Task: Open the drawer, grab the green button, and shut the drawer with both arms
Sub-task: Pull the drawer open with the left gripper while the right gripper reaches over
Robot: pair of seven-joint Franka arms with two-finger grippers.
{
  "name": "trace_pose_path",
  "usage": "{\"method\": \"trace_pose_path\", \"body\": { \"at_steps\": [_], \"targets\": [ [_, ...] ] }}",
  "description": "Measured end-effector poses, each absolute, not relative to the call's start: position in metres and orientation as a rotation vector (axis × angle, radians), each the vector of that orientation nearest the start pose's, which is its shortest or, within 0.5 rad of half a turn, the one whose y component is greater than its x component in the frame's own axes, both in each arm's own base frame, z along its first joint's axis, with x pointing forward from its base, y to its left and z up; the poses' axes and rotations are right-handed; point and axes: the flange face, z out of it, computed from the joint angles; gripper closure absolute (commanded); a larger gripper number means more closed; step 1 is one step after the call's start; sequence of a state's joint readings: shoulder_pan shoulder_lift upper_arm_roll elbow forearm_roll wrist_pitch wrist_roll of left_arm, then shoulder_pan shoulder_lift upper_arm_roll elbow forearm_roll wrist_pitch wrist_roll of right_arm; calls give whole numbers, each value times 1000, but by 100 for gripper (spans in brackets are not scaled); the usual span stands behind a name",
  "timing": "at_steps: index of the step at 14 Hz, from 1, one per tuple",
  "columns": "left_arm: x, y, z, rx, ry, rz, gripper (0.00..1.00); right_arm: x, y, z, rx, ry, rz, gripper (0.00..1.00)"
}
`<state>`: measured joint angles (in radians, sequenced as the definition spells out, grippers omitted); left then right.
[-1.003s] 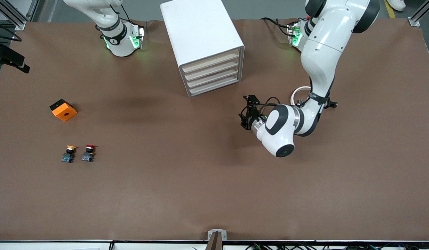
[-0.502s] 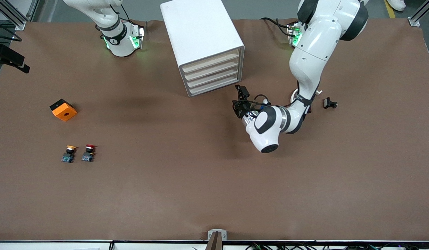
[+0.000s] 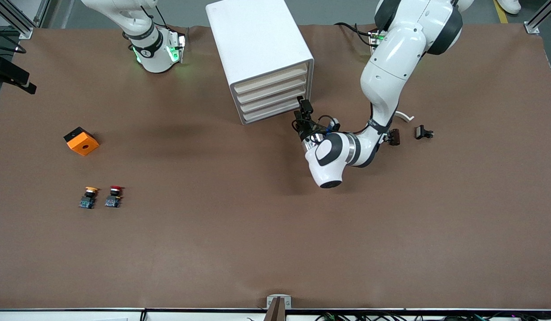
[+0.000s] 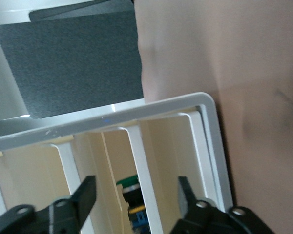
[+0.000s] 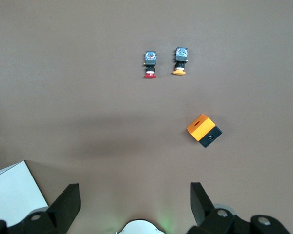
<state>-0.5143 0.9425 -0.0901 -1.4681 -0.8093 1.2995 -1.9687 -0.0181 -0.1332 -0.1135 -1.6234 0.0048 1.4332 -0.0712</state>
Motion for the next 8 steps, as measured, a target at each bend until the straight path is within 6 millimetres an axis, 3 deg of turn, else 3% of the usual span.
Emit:
{"method": "trace_pose_path", "body": {
  "at_steps": [5, 8],
  "targets": [
    [423, -414, 115, -1323, -1427, 1368, 40, 496, -71, 656, -3114, 96, 86, 0],
    [411, -418, 102, -1296, -1408, 1351, 48, 507, -72, 641, -3114, 98, 125, 0]
  ]
}}
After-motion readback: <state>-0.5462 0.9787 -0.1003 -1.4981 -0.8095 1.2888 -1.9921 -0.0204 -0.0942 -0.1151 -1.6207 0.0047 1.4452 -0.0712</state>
